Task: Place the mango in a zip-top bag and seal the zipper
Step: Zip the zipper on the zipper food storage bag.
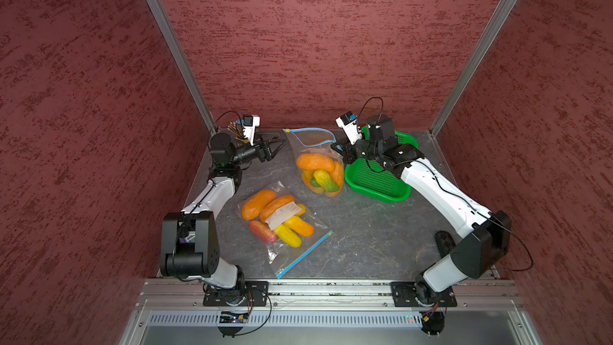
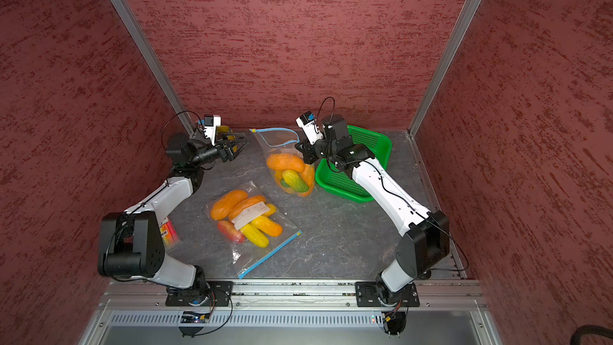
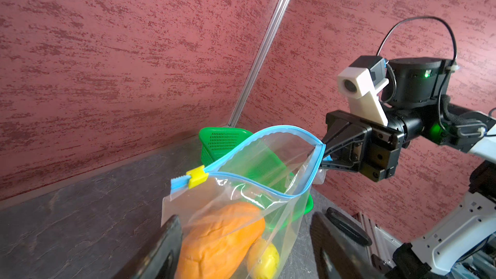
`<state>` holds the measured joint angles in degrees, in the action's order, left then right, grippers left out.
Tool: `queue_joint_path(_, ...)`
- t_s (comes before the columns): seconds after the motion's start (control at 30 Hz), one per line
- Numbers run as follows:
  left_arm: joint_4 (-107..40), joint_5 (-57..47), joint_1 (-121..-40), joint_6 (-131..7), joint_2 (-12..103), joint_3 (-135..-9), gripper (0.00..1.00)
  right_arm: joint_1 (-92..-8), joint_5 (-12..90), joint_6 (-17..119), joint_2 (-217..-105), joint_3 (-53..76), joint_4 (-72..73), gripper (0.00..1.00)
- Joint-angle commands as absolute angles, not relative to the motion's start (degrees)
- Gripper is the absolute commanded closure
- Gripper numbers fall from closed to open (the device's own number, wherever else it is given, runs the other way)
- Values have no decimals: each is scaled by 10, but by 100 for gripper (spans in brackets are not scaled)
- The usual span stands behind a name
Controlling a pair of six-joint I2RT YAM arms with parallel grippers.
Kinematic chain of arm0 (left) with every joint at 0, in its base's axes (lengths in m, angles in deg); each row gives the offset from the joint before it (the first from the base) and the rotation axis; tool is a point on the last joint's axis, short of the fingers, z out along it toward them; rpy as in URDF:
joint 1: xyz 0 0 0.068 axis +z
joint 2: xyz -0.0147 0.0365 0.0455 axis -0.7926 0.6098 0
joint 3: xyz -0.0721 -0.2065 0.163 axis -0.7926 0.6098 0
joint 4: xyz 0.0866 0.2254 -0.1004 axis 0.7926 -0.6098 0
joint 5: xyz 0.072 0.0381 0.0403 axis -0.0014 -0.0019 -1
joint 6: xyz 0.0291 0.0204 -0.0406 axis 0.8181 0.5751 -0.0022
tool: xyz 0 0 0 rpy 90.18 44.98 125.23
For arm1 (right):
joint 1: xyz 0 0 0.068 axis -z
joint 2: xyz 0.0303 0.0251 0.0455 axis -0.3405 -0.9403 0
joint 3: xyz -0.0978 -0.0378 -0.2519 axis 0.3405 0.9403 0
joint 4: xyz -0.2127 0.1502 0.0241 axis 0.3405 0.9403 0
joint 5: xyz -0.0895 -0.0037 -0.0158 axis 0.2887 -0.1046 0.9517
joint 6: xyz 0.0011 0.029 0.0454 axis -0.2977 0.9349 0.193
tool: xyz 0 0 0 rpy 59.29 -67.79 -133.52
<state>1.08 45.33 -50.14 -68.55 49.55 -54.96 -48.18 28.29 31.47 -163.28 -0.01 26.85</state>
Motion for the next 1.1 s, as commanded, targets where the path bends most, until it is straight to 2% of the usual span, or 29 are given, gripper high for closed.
queue_joint_path(0.0, -6, 471, -508, -628, 534, -568, 31, -471, 273, 317, -1619, -1, 255, 100)
queue_joint_path(0.43, -30, 486, -546, -584, 680, -699, 31, -437, 224, 312, -1609, 32, 235, 100)
queue_joint_path(0.57, 7, 491, -555, -609, 720, -728, 34, -428, 215, 312, -1611, 34, 233, 100)
queue_joint_path(0.67, 58, 501, -557, -650, 746, -743, 42, -420, 213, 312, -1614, 35, 234, 100)
queue_joint_path(0.93, 96, 506, -560, -686, 740, -747, 82, -405, 204, 326, -1615, 43, 218, 100)
queue_joint_path(1.07, 72, 511, -563, -675, 722, -749, 84, -403, 192, 333, -1607, 50, 206, 100)
